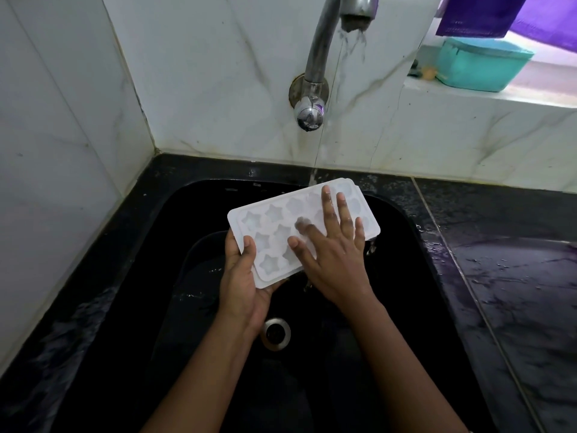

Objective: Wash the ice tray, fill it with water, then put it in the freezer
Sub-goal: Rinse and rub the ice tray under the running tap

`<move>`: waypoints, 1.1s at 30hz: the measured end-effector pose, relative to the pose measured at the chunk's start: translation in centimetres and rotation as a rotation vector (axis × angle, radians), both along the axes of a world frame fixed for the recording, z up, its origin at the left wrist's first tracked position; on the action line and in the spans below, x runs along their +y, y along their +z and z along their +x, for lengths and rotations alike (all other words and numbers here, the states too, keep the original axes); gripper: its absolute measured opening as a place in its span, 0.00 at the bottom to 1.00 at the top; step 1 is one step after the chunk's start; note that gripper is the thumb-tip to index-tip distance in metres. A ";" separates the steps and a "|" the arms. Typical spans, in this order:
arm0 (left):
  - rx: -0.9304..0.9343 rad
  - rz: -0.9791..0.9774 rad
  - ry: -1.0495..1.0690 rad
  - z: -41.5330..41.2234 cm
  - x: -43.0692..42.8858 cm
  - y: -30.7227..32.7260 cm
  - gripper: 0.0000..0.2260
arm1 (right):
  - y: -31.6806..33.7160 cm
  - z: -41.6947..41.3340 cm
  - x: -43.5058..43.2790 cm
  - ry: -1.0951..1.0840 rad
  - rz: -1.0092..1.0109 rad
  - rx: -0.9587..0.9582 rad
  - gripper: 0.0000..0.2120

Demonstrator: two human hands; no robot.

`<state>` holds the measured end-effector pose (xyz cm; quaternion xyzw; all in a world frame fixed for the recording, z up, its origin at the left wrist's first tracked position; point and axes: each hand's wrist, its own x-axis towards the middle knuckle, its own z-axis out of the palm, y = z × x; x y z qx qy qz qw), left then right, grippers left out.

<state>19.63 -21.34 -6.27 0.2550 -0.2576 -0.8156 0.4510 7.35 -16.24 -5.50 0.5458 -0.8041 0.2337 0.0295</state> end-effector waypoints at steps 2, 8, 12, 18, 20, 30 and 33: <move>0.005 -0.005 0.013 0.2 -0.2 0.0 0.15 | 0.2 -0.3 0.0 0.056 -0.002 -0.024 0.29; -0.002 0.008 -0.016 -0.3 0.4 -0.1 0.14 | -0.3 -0.5 0.1 -0.077 -0.046 0.104 0.23; 0.011 0.008 0.033 0.0 0.0 -0.2 0.15 | -0.2 0.5 -0.3 0.012 0.025 0.051 0.31; 0.018 0.041 0.030 -0.2 0.0 -0.4 0.16 | 0.0 0.3 -0.1 -0.071 0.082 0.033 0.22; 0.018 0.044 0.026 -0.2 0.0 -0.3 0.15 | 0.0 0.6 -0.1 -0.044 0.152 -0.007 0.22; 0.046 0.069 0.016 -0.1 0.0 -0.3 0.15 | 0.5 0.9 -0.2 -0.048 0.141 -0.020 0.23; 0.052 0.067 0.020 0.0 0.0 -0.4 0.15 | 0.7 0.9 -0.3 -0.006 0.165 -0.047 0.21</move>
